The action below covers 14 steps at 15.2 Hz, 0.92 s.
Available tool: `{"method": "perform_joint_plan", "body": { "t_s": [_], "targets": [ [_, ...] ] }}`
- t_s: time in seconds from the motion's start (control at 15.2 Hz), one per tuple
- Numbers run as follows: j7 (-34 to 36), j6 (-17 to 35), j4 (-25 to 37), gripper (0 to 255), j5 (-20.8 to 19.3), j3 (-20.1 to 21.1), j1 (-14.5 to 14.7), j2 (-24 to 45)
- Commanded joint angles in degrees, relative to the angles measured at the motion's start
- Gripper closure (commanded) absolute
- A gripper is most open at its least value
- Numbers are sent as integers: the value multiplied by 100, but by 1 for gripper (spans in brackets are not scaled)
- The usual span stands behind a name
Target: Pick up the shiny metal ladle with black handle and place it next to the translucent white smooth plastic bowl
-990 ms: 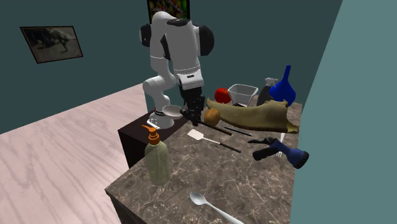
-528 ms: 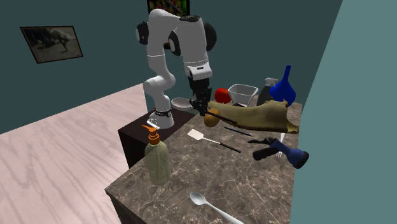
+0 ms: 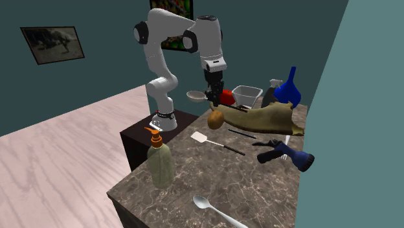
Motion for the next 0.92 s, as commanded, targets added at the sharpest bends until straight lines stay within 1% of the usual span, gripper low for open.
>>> {"method": "perform_joint_plan", "body": {
  "t_s": [0.0,0.4,0.86],
  "targets": [
    [281,79,-260,255,-53,174,75,-212],
    [1168,192,-767,255,-77,780,342,-677],
    [2171,299,-1066,255,35,1499,685,-937]
  ]
}}
